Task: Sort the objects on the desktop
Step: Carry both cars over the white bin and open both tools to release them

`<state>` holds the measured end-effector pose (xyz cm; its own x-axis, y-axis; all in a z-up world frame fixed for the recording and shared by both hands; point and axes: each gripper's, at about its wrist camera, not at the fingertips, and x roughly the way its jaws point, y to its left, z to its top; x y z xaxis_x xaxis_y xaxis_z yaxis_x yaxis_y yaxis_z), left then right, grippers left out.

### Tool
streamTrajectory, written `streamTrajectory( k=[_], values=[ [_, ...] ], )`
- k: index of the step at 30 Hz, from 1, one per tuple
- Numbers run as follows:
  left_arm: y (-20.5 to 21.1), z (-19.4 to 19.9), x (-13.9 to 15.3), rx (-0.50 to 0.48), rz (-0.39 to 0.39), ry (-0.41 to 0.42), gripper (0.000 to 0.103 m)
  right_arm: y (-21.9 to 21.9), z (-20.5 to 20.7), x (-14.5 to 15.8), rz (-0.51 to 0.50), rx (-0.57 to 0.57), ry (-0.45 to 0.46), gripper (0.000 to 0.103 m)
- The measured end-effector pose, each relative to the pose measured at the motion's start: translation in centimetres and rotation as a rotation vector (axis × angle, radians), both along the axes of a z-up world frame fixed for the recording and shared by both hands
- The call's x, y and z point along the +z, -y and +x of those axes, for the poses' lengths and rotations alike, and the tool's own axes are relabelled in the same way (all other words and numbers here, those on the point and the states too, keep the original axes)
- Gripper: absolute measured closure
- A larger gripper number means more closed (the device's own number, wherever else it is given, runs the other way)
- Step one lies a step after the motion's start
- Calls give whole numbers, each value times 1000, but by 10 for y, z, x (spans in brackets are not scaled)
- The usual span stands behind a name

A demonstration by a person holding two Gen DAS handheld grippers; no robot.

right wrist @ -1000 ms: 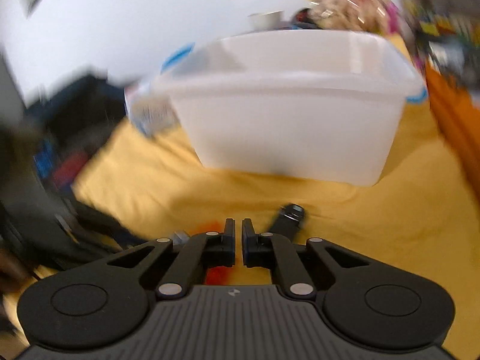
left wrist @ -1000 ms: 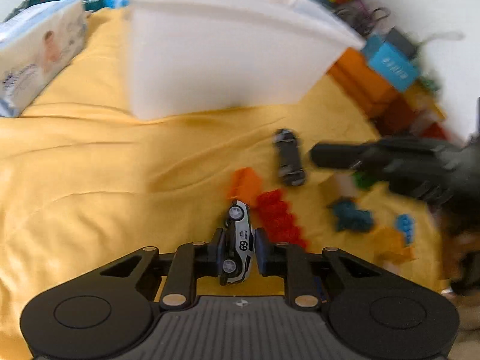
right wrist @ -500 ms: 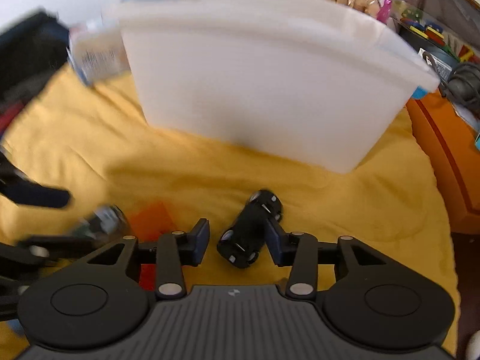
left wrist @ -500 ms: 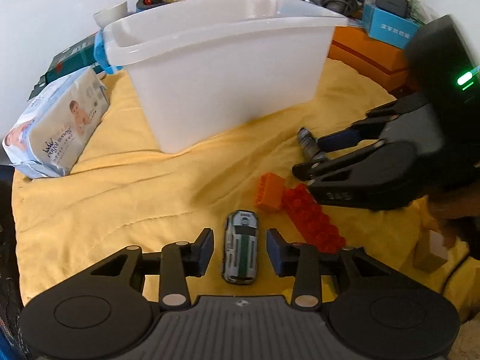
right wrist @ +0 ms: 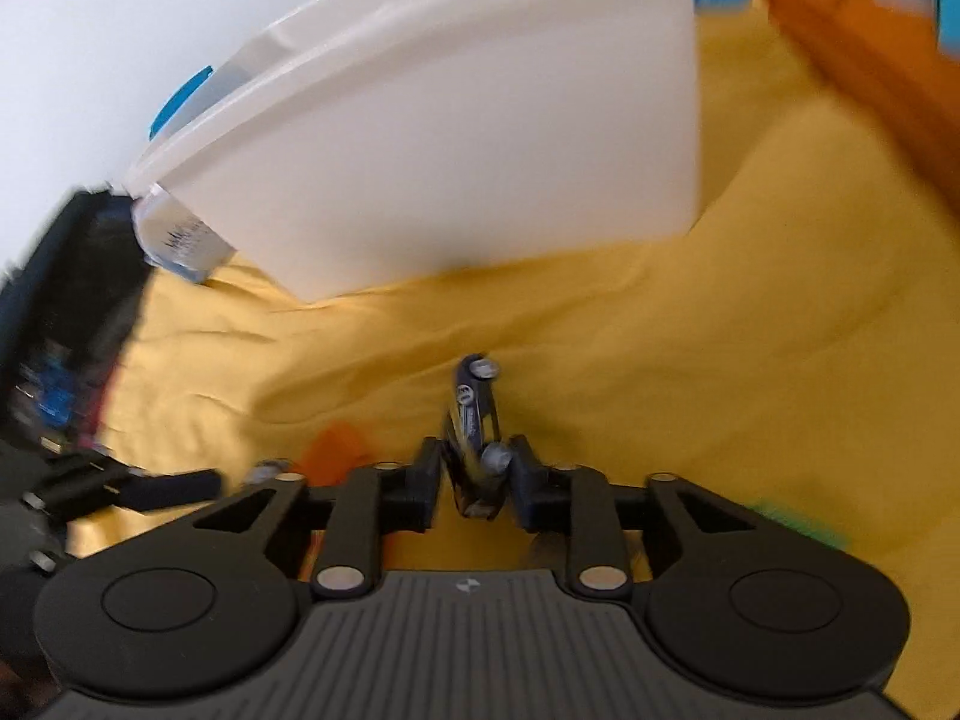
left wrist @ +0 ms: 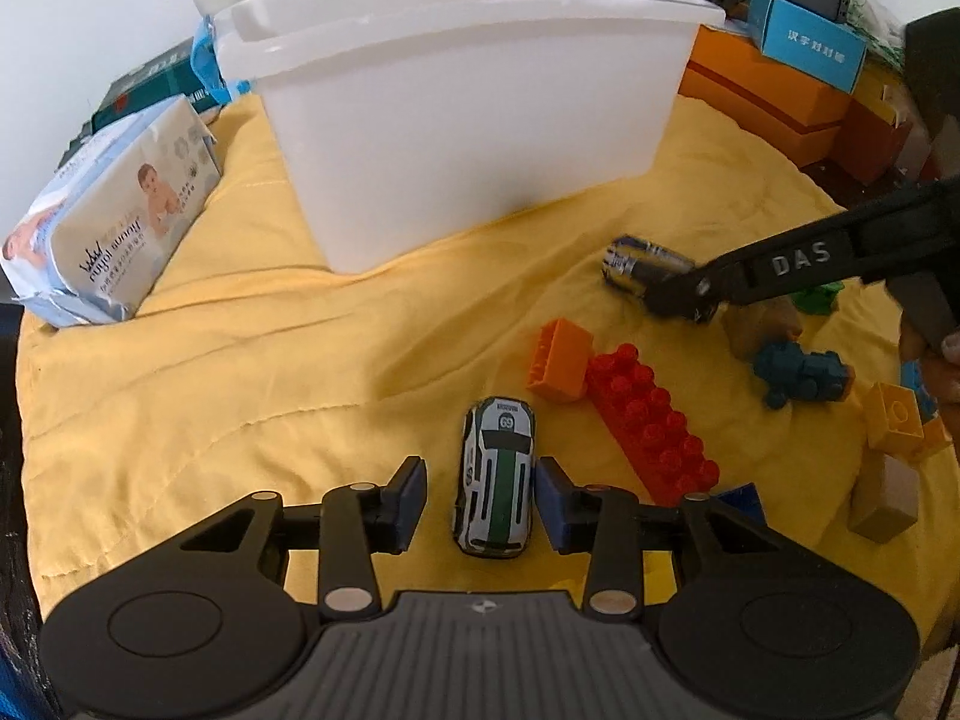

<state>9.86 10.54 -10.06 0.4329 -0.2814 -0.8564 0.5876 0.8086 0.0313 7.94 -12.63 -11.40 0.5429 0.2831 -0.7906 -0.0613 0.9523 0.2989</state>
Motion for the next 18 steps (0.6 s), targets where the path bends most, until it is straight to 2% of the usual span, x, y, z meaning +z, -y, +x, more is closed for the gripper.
streamTrajectory(
  k=[2,4,6,8,10,13,14,15,18],
  values=[
    [1,0,-4,-6,2,-16,59,-6,-6,8,-139,26,60,57],
    [2,-1,-6,-8,1,-26,59,-14,-11,13,-197,64,89,58],
    [2,-1,-9,-7,-1,-30,59,-25,-13,15,-249,117,123,54],
    [2,1,-10,2,-9,-32,60,-36,-12,10,-349,159,153,53],
    [1,4,-12,4,-22,-41,60,-43,-3,3,-403,192,160,54],
    [2,6,-13,1,-39,-40,68,-43,2,-10,-410,211,123,56],
    [0,7,-13,9,-46,-43,68,-43,2,-12,-400,209,126,60],
    [-1,8,-13,18,-57,-50,68,-42,1,-12,-383,218,125,69],
    [-7,9,-10,48,-100,-63,69,-44,1,-9,-385,244,117,70]
  ],
)
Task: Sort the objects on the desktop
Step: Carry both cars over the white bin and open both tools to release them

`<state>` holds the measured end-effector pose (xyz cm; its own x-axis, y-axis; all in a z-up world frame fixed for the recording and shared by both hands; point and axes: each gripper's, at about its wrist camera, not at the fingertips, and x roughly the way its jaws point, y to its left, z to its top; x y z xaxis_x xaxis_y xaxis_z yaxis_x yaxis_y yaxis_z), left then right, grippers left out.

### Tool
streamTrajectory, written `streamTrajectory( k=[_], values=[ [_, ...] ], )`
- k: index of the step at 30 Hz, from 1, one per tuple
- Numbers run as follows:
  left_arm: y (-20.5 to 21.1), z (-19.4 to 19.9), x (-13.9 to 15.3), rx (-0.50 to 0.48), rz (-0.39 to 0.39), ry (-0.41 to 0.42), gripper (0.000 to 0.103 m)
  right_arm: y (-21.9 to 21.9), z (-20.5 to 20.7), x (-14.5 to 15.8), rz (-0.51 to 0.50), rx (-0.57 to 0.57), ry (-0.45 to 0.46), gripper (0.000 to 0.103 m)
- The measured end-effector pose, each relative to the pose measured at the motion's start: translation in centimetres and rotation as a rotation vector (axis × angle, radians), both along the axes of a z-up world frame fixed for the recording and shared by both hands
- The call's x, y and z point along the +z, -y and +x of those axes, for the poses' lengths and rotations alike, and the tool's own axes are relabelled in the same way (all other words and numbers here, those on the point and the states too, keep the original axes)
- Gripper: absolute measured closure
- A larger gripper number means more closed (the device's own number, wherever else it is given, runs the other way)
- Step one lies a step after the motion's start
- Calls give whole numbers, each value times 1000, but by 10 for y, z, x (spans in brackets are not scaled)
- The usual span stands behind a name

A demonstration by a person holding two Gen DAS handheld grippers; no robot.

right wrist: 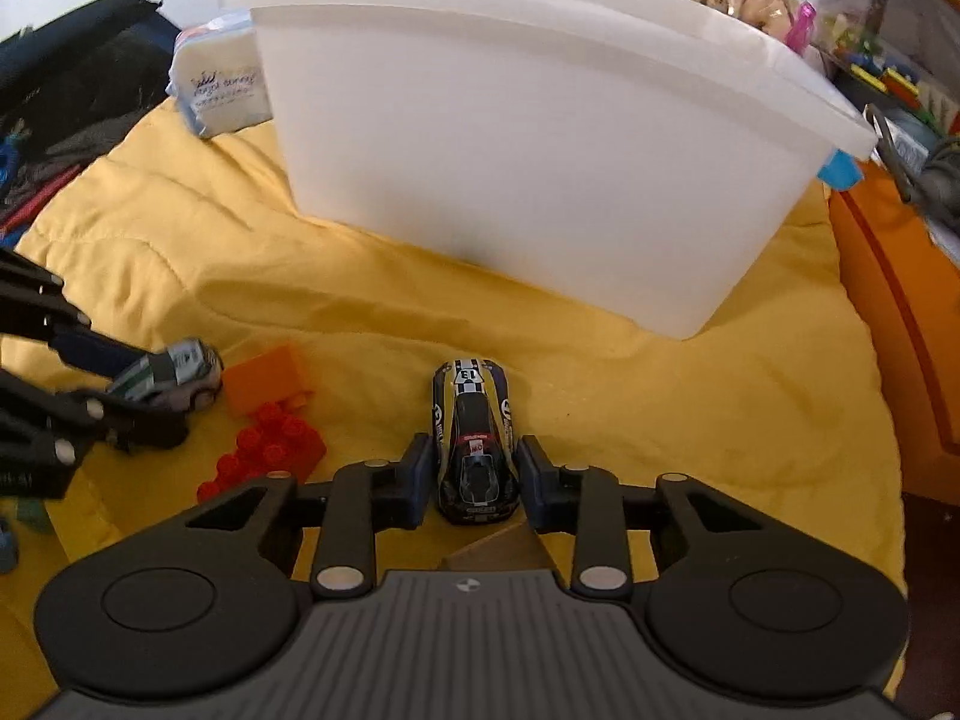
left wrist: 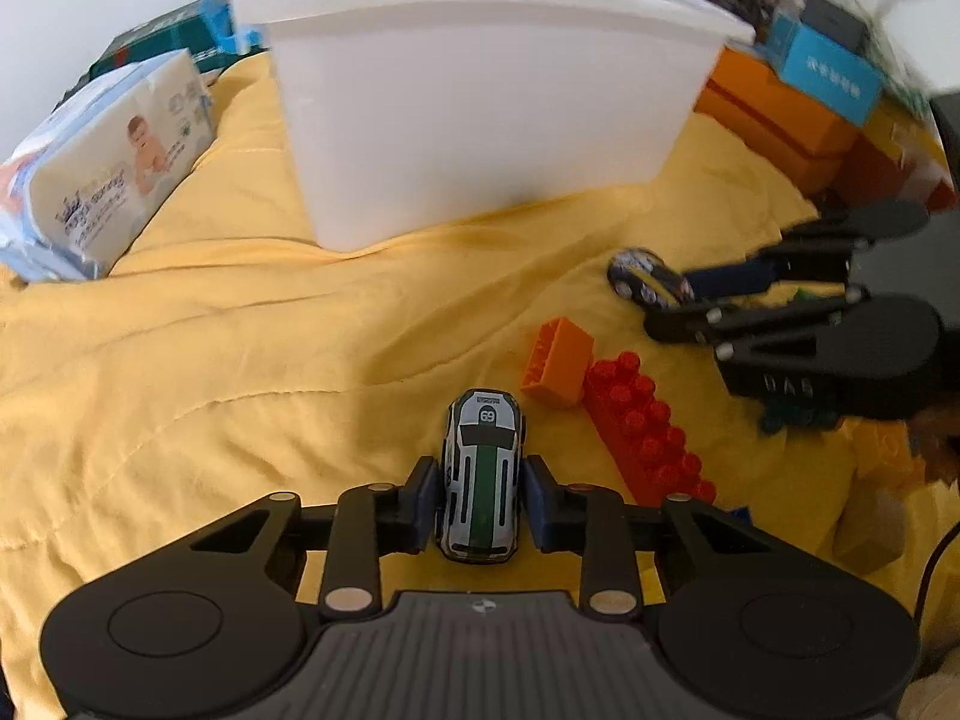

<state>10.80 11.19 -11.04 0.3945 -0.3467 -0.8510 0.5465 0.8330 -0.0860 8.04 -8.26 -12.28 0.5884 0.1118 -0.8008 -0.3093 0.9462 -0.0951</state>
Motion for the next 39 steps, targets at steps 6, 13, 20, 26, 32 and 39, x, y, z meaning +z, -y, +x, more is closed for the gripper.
streamTrajectory(
  k=[6,13,20,26,32,39],
  values=[
    [-2,-11,43,-25,-66,77,69,2,-17,24,12,39,17,70],
    [14,5,116,-40,-162,229,69,13,-22,80,14,51,110,70],
    [38,40,173,-53,-167,421,69,19,2,141,12,44,273,70],
    [57,84,183,-12,-145,453,69,23,41,168,25,2,380,70],
    [73,126,153,29,-106,386,69,22,91,152,10,-30,344,69],
    [73,137,122,48,-100,296,56,29,109,120,32,-66,252,66]
  ],
)
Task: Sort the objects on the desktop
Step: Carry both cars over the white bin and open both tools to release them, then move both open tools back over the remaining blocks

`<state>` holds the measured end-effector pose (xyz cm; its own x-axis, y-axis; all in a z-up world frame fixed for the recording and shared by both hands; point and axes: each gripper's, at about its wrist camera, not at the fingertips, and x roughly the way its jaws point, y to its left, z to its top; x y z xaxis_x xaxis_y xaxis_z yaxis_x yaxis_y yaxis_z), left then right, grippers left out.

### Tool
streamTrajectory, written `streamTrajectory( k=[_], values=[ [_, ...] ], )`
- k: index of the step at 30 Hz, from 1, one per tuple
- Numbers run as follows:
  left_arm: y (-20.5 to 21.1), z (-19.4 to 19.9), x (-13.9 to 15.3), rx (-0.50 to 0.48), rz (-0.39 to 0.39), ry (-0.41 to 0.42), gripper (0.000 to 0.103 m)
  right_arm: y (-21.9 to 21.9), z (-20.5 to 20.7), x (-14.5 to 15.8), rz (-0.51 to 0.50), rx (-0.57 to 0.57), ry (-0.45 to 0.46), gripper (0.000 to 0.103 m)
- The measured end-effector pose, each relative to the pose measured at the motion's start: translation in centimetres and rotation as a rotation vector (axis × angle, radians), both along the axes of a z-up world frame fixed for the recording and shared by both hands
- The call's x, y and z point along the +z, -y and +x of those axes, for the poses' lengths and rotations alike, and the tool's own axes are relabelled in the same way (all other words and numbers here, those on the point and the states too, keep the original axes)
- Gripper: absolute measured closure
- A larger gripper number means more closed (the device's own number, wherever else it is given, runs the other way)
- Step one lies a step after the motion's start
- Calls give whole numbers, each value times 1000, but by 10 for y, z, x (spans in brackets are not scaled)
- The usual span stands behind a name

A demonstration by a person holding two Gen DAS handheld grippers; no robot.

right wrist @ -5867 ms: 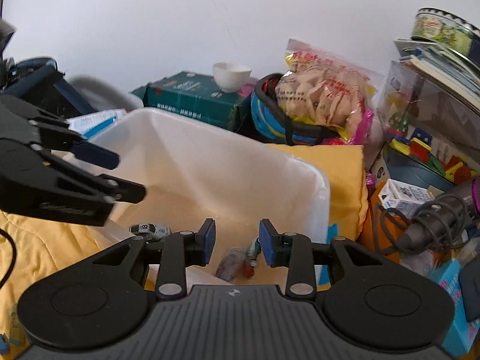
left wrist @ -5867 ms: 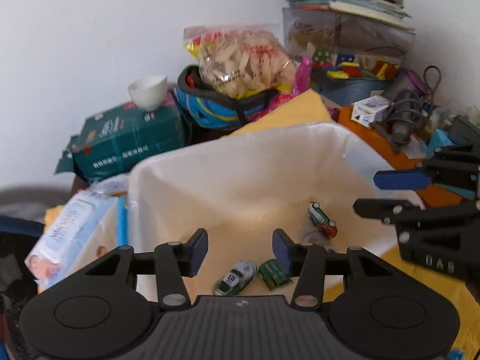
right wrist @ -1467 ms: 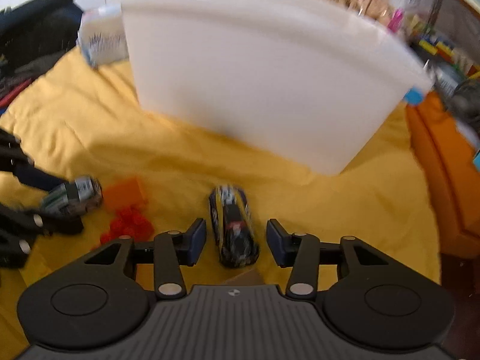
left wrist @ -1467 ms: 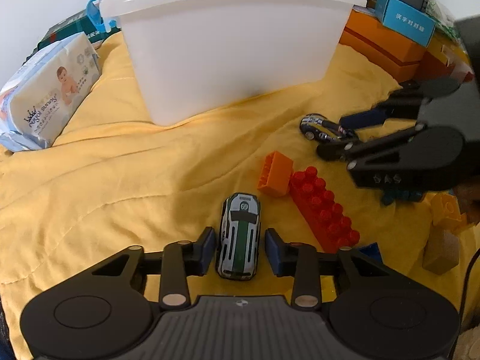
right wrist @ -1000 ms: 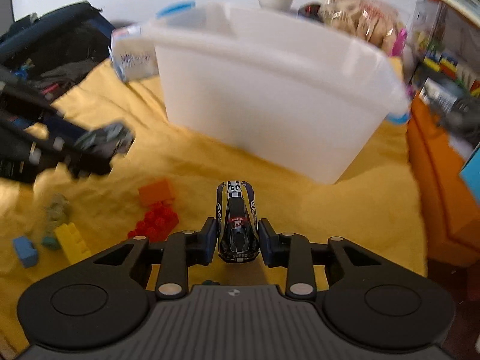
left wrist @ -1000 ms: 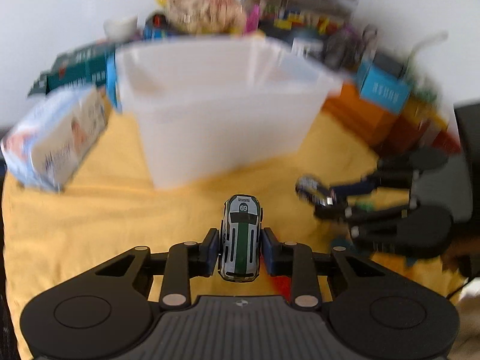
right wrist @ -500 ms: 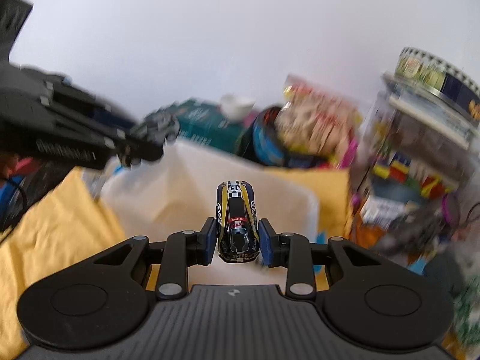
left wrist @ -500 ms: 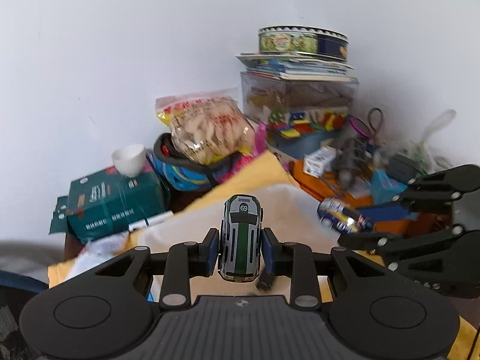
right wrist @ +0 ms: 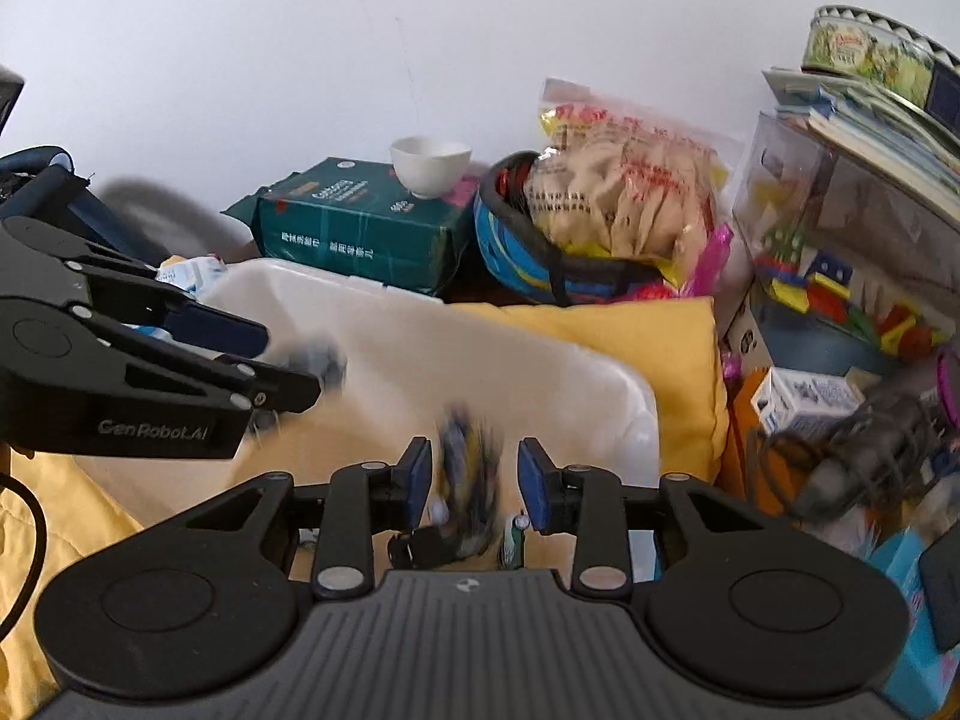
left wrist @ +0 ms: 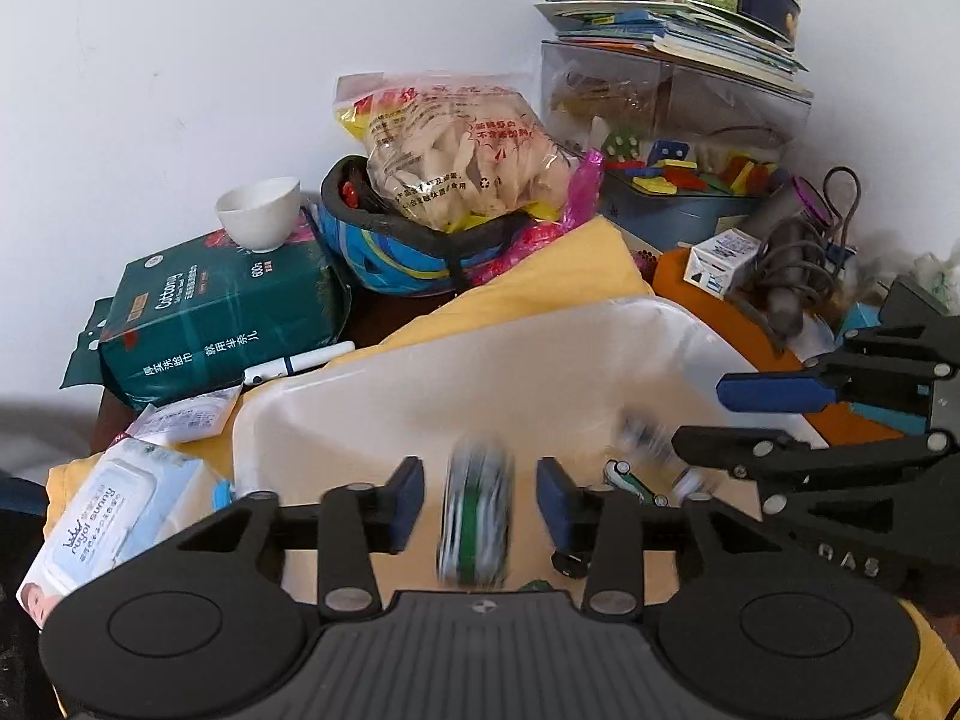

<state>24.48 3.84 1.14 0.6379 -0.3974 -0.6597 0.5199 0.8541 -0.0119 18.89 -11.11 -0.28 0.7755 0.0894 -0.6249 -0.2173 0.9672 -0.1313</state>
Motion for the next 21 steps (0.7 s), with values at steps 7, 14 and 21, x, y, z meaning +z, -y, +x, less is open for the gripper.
streamTrajectory(
  k=[7,14,21],
  values=[
    [-11,-36,20,-12,16,48,50,12,-32,27,1,-8,76,62],
    [-19,-122,17,11,82,68,39,17,-85,24,18,86,68,58],
    [-25,-197,-22,56,77,-57,39,20,-137,-12,9,183,-41,61]
  ],
)
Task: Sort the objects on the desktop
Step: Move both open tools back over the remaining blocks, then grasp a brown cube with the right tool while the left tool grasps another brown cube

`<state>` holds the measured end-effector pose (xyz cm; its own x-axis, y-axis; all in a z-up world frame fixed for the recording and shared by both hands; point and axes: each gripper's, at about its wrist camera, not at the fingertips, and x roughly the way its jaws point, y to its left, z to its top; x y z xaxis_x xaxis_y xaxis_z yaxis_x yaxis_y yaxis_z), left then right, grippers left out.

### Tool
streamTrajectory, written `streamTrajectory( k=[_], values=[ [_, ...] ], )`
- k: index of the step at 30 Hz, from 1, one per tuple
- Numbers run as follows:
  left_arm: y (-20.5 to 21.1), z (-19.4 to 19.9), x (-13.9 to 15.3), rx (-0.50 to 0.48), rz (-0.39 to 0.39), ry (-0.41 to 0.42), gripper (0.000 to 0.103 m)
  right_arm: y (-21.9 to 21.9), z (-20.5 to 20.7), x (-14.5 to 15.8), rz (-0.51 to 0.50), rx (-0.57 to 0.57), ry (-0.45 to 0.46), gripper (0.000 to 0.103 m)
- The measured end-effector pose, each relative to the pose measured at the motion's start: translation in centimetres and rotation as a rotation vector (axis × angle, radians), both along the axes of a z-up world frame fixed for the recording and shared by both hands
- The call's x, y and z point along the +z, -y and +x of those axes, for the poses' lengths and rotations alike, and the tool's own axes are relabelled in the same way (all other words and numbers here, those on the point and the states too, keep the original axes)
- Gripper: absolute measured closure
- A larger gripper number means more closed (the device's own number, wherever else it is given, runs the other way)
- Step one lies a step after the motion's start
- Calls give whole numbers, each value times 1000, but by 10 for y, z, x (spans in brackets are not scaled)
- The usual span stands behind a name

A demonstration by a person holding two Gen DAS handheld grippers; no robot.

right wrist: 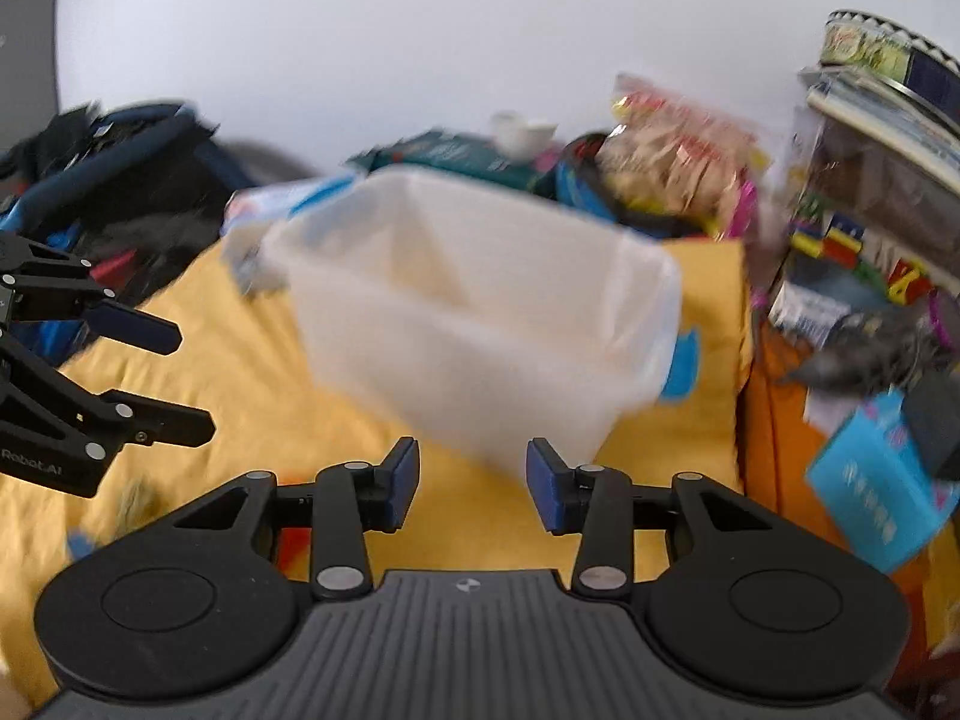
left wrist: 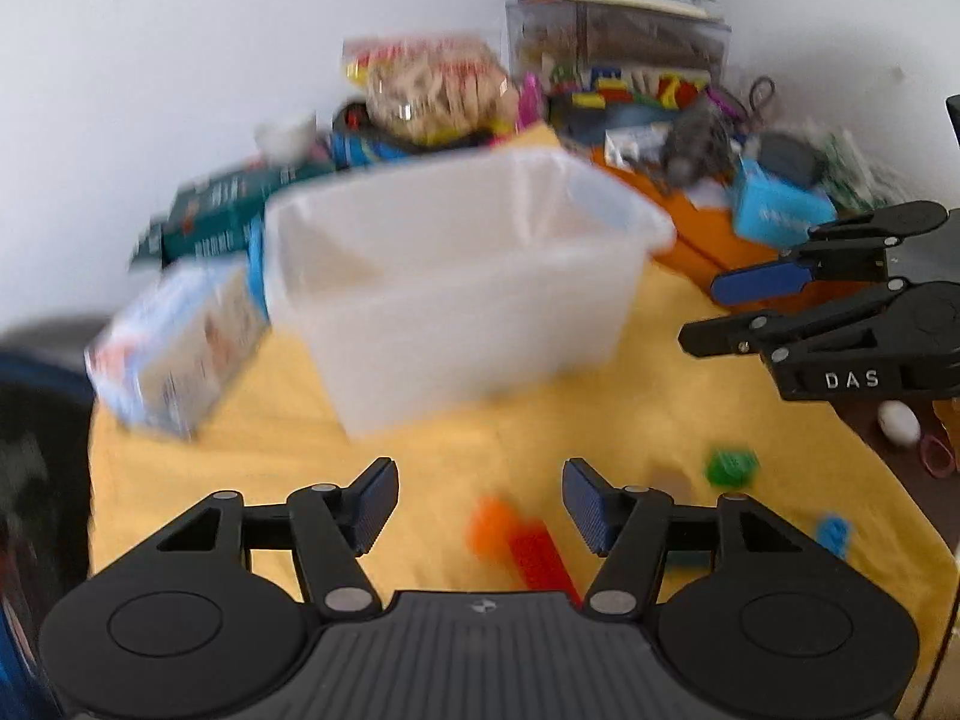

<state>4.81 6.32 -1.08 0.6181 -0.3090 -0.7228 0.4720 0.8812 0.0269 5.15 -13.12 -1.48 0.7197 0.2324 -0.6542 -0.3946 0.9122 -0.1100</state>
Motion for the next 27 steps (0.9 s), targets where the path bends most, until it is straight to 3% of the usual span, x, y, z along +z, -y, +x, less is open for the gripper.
streamTrajectory(
  k=[6,11,14,16,22,24,26,27],
  values=[
    [-3,-47,-38,54,-15,-126,39,14,-40,-28,-20,38,-83,66],
    [1,-77,-51,58,-48,-175,39,31,-60,-41,25,17,-146,66],
    [19,-89,-48,-31,-69,-144,39,35,-71,-49,15,24,-162,66],
    [40,-97,-49,-125,-39,-105,39,35,-74,-53,12,14,-184,66],
    [85,-91,-79,-290,56,-123,43,36,-88,-51,2,26,-171,66],
    [91,-86,-92,-304,87,-154,49,34,-91,-52,-13,38,-167,66],
    [94,-82,-101,-304,103,-175,64,32,-91,-52,-19,47,-165,66],
    [93,-81,-103,-301,92,-190,65,30,-90,-53,-20,49,-164,66]
  ],
)
